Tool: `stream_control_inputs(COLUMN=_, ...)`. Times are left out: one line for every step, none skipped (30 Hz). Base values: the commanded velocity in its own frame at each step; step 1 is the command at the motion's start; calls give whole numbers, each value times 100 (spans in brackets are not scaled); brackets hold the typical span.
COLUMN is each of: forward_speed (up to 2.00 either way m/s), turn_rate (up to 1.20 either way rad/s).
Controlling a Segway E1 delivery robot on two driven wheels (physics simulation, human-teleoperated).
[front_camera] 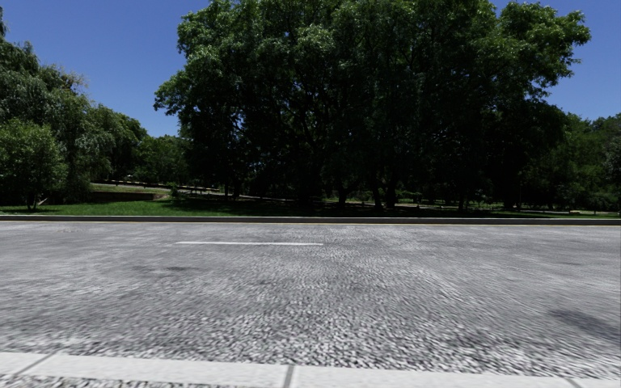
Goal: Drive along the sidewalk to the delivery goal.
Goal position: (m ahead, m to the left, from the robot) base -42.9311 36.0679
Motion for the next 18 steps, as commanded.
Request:
stream_control_inputs(forward_speed=0, turn_rate=0)
stream_control_inputs(forward_speed=0, turn_rate=0)
stream_control_inputs(forward_speed=0, turn_rate=0)
stream_control_inputs(forward_speed=0, turn_rate=0)
stream_control_inputs(forward_speed=0, turn_rate=0)
stream_control_inputs(forward_speed=0, turn_rate=0)
stream_control_inputs(forward_speed=0, turn_rate=0)
stream_control_inputs(forward_speed=0, turn_rate=0)
stream_control_inputs(forward_speed=0, turn_rate=0)
stream_control_inputs(forward_speed=0, turn_rate=0)
stream_control_inputs(forward_speed=0, turn_rate=0)
stream_control_inputs(forward_speed=0, turn_rate=0)
stream_control_inputs(forward_speed=0, turn_rate=0)
stream_control_inputs(forward_speed=0, turn_rate=0)
stream_control_inputs(forward_speed=0, turn_rate=0)
stream_control_inputs(forward_speed=0, turn_rate=0)
stream_control_inputs(forward_speed=0, turn_rate=0)
stream_control_inputs(forward_speed=0, turn_rate=0)
